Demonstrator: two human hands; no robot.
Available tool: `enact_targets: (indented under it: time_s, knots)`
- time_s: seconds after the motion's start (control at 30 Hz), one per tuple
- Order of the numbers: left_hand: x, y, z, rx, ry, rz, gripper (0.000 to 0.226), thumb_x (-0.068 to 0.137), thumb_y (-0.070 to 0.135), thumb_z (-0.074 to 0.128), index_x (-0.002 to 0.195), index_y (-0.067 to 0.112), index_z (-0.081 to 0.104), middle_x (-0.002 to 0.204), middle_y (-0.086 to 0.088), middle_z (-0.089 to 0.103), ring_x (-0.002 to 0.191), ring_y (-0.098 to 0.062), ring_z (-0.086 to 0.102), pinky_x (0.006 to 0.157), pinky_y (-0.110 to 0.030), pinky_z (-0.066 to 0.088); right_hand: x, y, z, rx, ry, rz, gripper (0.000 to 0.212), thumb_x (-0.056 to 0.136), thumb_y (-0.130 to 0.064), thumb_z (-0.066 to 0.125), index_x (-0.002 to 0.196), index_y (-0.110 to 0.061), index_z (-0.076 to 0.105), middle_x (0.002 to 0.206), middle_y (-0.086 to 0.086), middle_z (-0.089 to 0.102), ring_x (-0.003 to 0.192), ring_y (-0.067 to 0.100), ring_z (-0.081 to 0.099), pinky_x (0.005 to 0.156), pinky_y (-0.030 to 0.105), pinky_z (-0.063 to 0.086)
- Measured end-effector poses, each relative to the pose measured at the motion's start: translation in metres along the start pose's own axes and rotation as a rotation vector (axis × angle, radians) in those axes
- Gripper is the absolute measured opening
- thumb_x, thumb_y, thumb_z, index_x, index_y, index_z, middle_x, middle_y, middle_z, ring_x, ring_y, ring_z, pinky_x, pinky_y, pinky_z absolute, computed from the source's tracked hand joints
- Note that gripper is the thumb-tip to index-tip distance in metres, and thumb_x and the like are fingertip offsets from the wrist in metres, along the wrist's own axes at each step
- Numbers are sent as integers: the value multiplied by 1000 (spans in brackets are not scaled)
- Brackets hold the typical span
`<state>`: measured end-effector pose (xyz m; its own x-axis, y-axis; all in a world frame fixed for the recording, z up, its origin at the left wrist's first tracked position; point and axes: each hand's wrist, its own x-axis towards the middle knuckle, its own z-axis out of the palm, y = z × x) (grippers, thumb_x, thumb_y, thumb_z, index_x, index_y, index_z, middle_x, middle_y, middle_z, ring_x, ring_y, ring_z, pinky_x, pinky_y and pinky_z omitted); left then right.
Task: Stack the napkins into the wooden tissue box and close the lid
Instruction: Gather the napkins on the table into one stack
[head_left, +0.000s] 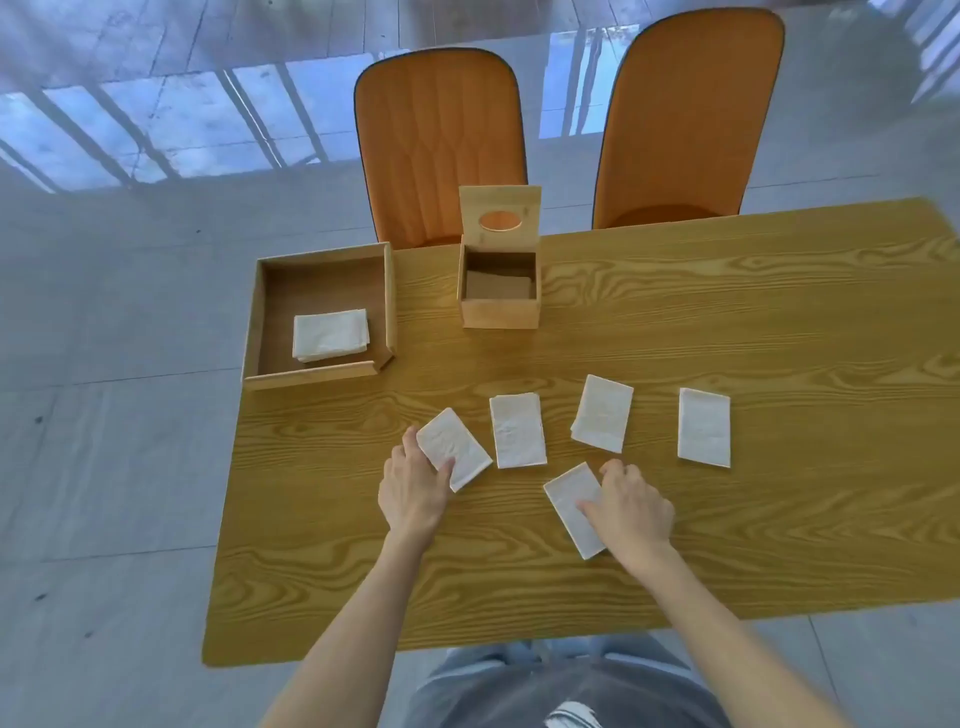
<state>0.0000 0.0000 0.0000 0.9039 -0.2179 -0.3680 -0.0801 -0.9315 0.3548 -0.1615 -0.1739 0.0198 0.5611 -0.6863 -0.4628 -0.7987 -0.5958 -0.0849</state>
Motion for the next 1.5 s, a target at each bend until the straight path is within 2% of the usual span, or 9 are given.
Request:
enact_targets:
  time_s: [0.23,0.43,0.8,0.93,1.03,1.13,1.27,1.37,1.5]
  knots:
    - [20,-1,1,-20,-53,-44,58,87,46,66,136,23,47,122,-10,60,113,-29,58,87,-45,53,8,2,5,19,-11,0,35,86,-43,67,111,-20,58,106,1,57,94,19,59,68,30,44]
    - [31,-6,-2,-123,-116,-95,61,77,45,76,128,24,48,121,-8,57,110,-29,58,86,-47,53,13,4,1,99,-21,-41,29,86,-29,67,112,-22,56,99,-2,71,91,20,67,73,33,47]
    - [32,-13,-1,-174,-81,-66,61,73,47,78,123,27,51,113,-3,60,102,-25,61,84,-43,54,32,-37,-48,676,-259,-220,27,89,-27,70,114,-15,69,105,-6,69,99,8,63,85,24,48]
    - [32,-17,-1,-228,-68,-60,60,73,43,79,124,27,53,107,-1,61,99,-23,61,83,-41,53,47,-84,-48,854,-320,-229,10,88,-24,71,97,-23,67,95,1,74,84,13,68,66,25,49]
    - [29,-21,0,-324,-49,-57,55,76,32,80,125,25,55,98,2,64,95,-17,61,80,-38,52,60,-111,-33,851,-344,-276,9,88,-22,71,95,-16,69,91,1,72,83,14,68,65,26,49]
    - [23,-25,-2,-457,-26,-100,46,81,20,74,124,20,58,88,5,65,89,-14,62,79,-34,52,66,-131,-19,795,-360,-249,23,89,-19,71,110,-10,68,102,4,70,97,18,67,80,32,55]
    - [15,-27,-5,-642,-11,-239,37,86,25,70,121,22,59,83,13,65,83,-10,66,82,-36,55,69,-143,-1,706,-341,-238,28,89,-20,70,114,-8,68,103,3,69,102,18,65,74,27,53]
    - [13,-30,-2,-777,-19,-335,34,87,28,69,119,26,60,92,9,70,87,-13,70,87,-40,58,69,-147,8,546,-255,-255,28,88,-25,71,113,-12,70,109,3,71,104,18,65,85,33,53]
    - [15,-29,2,-997,-38,-458,29,88,22,70,116,21,61,94,-2,75,80,-14,75,85,-42,61,64,-151,14,336,-89,-269,28,87,-30,70,112,-19,69,105,1,73,99,20,65,79,40,56]
